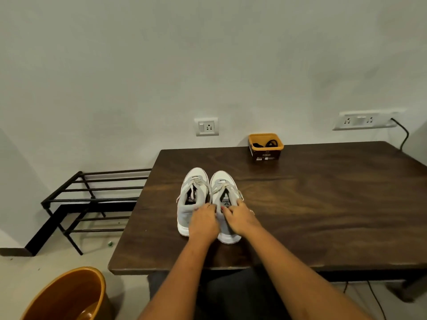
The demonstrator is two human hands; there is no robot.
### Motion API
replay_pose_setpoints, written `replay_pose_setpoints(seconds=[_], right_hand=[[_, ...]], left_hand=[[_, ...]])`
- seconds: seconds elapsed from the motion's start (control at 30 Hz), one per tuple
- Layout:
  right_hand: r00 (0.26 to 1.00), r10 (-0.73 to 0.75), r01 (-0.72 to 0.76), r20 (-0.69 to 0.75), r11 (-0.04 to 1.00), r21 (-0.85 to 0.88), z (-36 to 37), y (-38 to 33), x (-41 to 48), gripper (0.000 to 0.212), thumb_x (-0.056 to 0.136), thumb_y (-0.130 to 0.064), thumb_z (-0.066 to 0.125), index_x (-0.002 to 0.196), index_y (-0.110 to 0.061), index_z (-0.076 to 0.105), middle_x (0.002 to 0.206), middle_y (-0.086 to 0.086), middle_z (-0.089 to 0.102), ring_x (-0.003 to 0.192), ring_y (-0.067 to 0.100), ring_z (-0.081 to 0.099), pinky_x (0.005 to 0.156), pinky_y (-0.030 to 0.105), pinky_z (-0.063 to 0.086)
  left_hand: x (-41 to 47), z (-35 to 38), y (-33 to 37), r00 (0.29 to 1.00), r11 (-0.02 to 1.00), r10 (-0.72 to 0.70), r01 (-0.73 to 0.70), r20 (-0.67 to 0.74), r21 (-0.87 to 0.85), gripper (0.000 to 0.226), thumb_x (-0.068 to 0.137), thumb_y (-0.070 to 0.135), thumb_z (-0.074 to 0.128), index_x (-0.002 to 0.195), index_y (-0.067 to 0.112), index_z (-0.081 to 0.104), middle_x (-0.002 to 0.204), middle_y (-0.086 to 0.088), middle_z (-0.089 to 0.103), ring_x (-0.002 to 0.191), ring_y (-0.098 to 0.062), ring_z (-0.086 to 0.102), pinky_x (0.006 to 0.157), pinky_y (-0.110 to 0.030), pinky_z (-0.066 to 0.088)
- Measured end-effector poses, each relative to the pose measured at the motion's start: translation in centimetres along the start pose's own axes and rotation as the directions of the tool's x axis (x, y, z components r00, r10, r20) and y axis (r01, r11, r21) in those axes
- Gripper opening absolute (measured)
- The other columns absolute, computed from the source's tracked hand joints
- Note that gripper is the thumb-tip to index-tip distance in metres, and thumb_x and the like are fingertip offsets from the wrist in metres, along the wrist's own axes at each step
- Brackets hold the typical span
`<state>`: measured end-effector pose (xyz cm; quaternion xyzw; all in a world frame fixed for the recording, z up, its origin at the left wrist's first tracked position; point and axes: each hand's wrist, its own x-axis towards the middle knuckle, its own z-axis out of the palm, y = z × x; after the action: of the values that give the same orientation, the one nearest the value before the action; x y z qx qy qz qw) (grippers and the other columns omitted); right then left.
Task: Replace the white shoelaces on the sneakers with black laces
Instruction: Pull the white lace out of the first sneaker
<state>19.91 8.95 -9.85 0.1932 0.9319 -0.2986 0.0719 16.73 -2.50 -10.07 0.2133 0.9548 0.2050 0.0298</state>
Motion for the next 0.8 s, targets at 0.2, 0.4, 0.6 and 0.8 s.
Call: replay_pose_setpoints(seconds=[0.2, 0.4, 0.6, 0.8], right_hand=[[0.994, -0.002, 0.013, -0.107, 0.994, 0.105, 0.7, 0.2, -1.2, 0.039, 0.098, -0.036, 0.036, 0.101, -0.015, 0.068, 0.152, 0.000, 0.023, 0.130, 0.032, 0.032, 0.102, 0.039, 0.036], [0.975, -0.016, 0.041, -0.223, 0.993, 0.109, -1.4, 1.1, 2.6, 0.016, 0.091, -0.026, 0.050, 0.077, -0.020, 0.054, 0.105, 0.001, 0.053, 0.103, 0.023, 0.052, 0.079, 0.031, 0.045], [0.952, -0.136, 0.190, -0.272, 0.965, 0.183, -1.4, 1.4, 8.8, 0.028, 0.095, -0.031, 0.054, 0.120, -0.022, 0.063, 0.118, 0.000, 0.055, 0.113, 0.017, 0.049, 0.097, 0.026, 0.035], [0.931, -0.261, 0.310, -0.254, 0.933, 0.181, -1.7, 0.5, 10.8, 0.014, 0.088, -0.018, 0.064, 0.096, -0.016, 0.075, 0.098, -0.004, 0.061, 0.092, 0.004, 0.051, 0.087, 0.017, 0.040]], left_hand=[[3.4, 1.5, -0.4, 0.980, 0.869, -0.166, 0.196, 0.106, -0.454, 0.037, 0.098, 0.021, 0.044, 0.134, 0.013, 0.048, 0.134, -0.010, 0.055, 0.122, -0.026, 0.052, 0.101, -0.033, 0.041], [6.2, 3.1, -0.3, 0.988, 0.799, -0.115, 0.154, 0.104, -0.581, 0.063, 0.092, 0.008, 0.048, 0.149, 0.023, 0.025, 0.150, -0.003, 0.037, 0.137, -0.018, 0.035, 0.107, -0.021, 0.027], [8.4, 4.6, -0.2, 0.993, 0.574, -0.094, -0.001, -0.067, -0.819, 0.084, 0.084, -0.011, 0.048, 0.146, 0.034, 0.012, 0.118, 0.021, 0.055, 0.108, 0.016, 0.053, 0.097, -0.014, 0.044], [8.9, 6.0, -0.7, 0.964, 0.449, -0.183, -0.092, -0.192, -0.889, 0.090, 0.080, 0.000, 0.050, 0.140, 0.055, 0.012, 0.143, -0.008, 0.046, 0.131, -0.009, 0.046, 0.107, -0.040, 0.043]])
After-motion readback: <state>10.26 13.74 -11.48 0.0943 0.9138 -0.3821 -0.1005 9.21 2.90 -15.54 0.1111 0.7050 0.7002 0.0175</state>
